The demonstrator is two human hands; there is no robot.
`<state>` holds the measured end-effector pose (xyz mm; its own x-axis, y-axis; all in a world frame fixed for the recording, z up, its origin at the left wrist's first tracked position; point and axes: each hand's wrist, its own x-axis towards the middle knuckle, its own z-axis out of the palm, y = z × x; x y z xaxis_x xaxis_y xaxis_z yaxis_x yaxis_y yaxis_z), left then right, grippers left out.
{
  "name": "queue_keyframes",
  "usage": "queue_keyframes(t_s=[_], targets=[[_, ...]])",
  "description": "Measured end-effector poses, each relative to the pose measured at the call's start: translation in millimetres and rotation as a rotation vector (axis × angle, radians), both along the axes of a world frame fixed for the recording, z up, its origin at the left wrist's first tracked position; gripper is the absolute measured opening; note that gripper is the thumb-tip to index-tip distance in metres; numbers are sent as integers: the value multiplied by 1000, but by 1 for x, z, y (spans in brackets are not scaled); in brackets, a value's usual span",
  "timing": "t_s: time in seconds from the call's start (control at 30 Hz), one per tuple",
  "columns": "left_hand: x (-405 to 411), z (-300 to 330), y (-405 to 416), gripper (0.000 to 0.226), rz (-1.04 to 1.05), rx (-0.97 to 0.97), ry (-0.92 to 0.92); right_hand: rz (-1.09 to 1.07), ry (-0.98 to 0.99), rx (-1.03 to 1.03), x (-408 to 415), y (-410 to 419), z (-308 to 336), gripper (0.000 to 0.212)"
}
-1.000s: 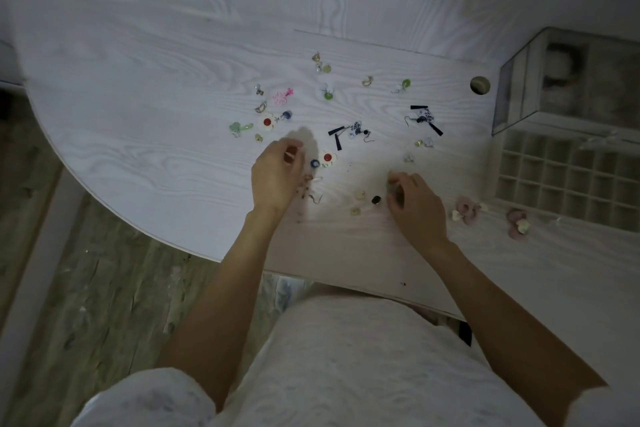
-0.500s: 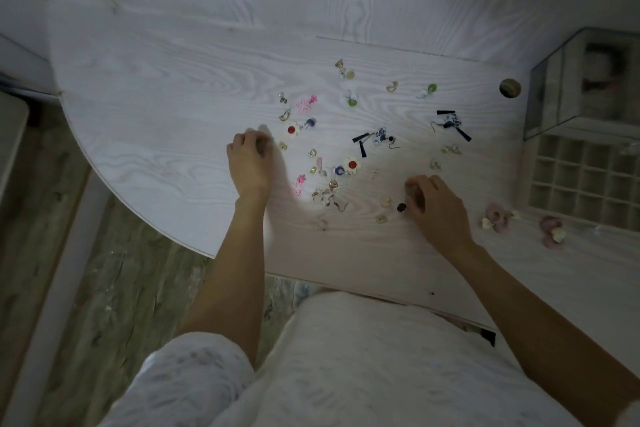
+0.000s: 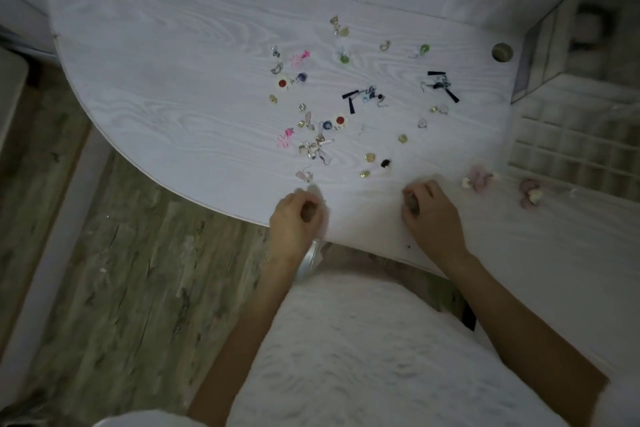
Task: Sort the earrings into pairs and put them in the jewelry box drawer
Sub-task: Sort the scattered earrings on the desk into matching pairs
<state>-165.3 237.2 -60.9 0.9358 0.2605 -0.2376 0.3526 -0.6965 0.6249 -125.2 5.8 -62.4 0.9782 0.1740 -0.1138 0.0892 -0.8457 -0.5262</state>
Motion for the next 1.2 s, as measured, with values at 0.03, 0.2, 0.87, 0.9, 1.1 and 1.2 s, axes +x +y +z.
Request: queue_keyframes(t_s=[0.03,0.2,0.87,0.9,1.1,1.2], targets=[[-1,2,-16,14,-38,-44,15,-9,7,6,-8,-4,0,13],[10,3,-96,9,-221,-189,-24,-273,12,59,-38,-40,1,20],[33,3,-208,46,-499,-154,-11,-668,105,234,-35,-85,10,49],[34,4,-211,47,-504,-151,-2,-648,113,245,-31,-81,11,47],[39,6,-205,42,-456,-179,29,-538,151,218,-24,-74,13,44],[41,10,-193,38,-459,-218,51,-488,123,191,-27,-80,14,44]])
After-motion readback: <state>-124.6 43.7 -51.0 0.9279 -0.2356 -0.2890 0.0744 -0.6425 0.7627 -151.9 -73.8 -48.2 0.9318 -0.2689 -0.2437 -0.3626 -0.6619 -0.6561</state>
